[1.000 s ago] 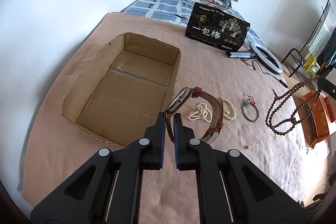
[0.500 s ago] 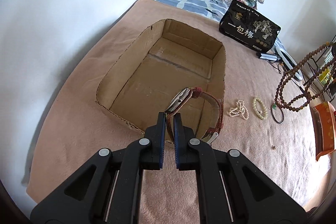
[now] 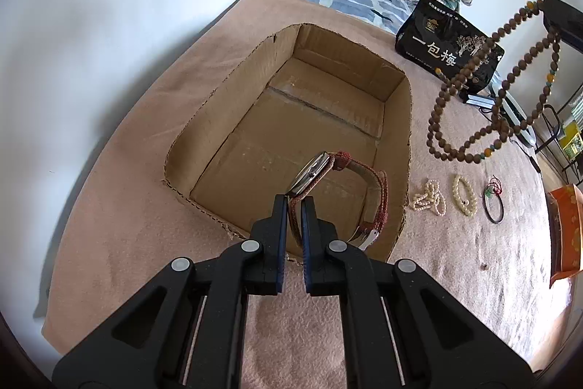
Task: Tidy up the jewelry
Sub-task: 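Carry the watch with the left tool while the right tool carries the beads to the box, then open the left tool to drop the watch while the right tool releases the beads into the box, then move the left tool toward the pearl necklace while the right tool moves toward the jade bangle, then grasp the pearl necklace with the left tool while the right tool grasps the bangle's red cord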
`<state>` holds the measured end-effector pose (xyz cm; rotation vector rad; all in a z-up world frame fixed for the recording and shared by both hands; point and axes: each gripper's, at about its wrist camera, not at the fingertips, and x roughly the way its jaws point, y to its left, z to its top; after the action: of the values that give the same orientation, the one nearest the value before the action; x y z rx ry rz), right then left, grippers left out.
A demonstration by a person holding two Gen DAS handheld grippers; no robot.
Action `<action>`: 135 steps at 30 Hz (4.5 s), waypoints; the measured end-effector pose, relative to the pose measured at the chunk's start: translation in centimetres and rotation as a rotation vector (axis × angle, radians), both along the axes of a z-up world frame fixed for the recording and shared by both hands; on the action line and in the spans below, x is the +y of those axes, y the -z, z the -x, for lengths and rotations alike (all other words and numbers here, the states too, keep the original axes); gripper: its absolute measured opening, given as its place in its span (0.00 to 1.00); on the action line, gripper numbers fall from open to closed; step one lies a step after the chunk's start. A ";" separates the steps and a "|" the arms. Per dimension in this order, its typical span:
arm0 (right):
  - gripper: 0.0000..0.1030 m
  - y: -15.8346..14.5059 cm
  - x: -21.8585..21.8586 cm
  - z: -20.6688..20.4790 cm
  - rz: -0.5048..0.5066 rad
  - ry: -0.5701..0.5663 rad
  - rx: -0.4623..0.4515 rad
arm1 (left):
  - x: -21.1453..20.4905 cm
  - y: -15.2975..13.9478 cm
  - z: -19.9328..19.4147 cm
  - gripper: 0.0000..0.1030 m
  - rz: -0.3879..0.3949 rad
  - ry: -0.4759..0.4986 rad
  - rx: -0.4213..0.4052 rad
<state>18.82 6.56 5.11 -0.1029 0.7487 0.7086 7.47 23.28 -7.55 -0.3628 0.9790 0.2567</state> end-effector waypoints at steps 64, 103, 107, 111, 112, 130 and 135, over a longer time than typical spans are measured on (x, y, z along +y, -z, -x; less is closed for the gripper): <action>0.88 4.9 1.2 -2.9 0.119 0.080 0.042 | -2.4 -2.4 -0.9 0.38 -0.057 -0.006 -0.090; 1.00 9.1 -23.0 -2.4 0.064 0.384 0.137 | -14.4 -0.7 -5.6 0.61 -0.065 0.266 -0.082; 1.00 11.0 -23.6 -3.2 0.107 0.373 0.169 | -15.6 0.4 -6.3 0.60 -0.076 0.295 -0.064; 0.96 13.0 -24.0 -4.0 0.150 0.360 0.209 | -16.7 1.7 -7.0 0.54 -0.091 0.326 -0.035; 0.96 13.4 -24.1 -4.1 0.153 0.357 0.221 | -16.9 2.0 -7.2 0.54 -0.095 0.329 -0.025; 0.53 18.8 -24.4 -7.5 0.085 0.333 0.395 | -18.0 5.3 -10.0 0.41 -0.123 0.353 0.048; 0.45 18.9 -23.2 -8.3 0.107 0.314 0.390 | -17.8 5.8 -10.7 0.36 -0.113 0.341 0.056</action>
<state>27.11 -16.65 -13.75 0.0584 1.1479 0.3903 18.20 5.44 -13.34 -0.0827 1.0590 0.0115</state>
